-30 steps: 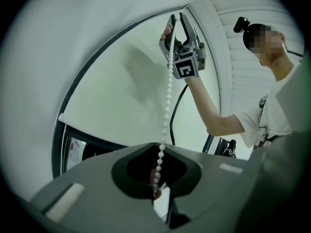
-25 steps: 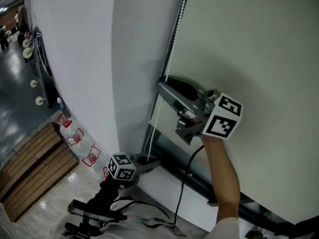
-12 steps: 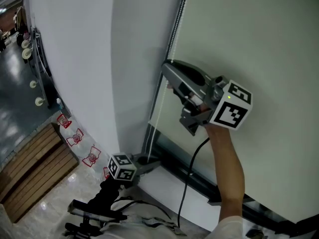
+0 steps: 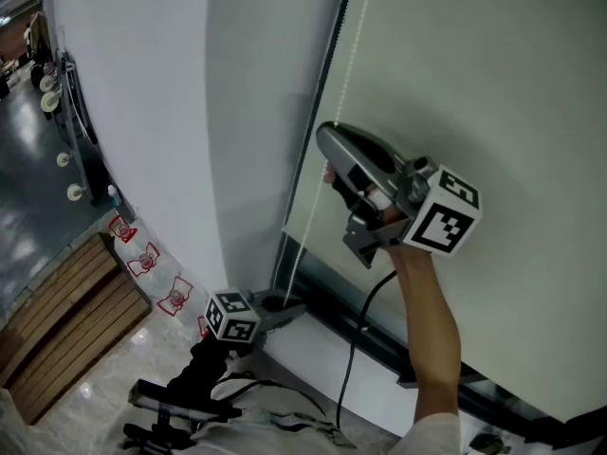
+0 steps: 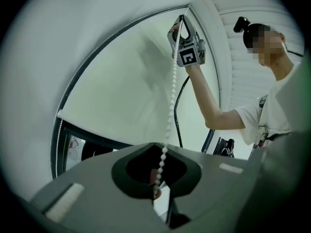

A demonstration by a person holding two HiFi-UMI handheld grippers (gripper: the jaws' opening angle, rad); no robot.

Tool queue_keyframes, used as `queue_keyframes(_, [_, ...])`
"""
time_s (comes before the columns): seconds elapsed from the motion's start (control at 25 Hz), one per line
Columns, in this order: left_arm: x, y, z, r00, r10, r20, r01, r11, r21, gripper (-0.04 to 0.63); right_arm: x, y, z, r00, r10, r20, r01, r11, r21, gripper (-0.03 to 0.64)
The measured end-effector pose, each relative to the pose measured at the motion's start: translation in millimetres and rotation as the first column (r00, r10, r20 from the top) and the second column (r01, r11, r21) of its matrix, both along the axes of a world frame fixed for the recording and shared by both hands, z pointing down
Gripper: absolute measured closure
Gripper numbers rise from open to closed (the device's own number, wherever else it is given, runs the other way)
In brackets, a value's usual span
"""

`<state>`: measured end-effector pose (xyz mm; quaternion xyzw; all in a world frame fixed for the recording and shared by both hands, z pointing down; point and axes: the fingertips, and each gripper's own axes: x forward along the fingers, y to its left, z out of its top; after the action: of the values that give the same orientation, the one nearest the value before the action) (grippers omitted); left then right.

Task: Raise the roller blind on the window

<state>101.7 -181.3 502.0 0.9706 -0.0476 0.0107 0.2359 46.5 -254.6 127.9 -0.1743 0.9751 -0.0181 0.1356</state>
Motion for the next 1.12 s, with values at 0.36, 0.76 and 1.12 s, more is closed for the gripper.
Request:
queue_keyframes(0.36, [-2.2, -0.5, 1.6, 1.0, -0.004, 0.004, 0.004, 1.0, 0.001, 0.597, 0.7, -3.7, 63.1, 1.0, 0.014, -0.023, -0.016, 0.997, -0.078, 0.601])
queue_keyframes(0.76, [-1.5, -1.4, -4.8, 1.0, -0.001, -0.001, 0.001, 1.0, 0.011, 0.597, -5.0, -0.8, 109.5, 0.999, 0.006, -0.042, -0.012, 0.991, -0.135, 0.601])
queue_keyframes(1.12, [-2.2, -3.6, -8.7, 1.0, -0.001, -0.008, 0.001, 1.0, 0.021, 0.597, -3.3, 5.0, 144.3, 0.999, 0.017, -0.052, -0.025, 0.985, -0.169, 0.602])
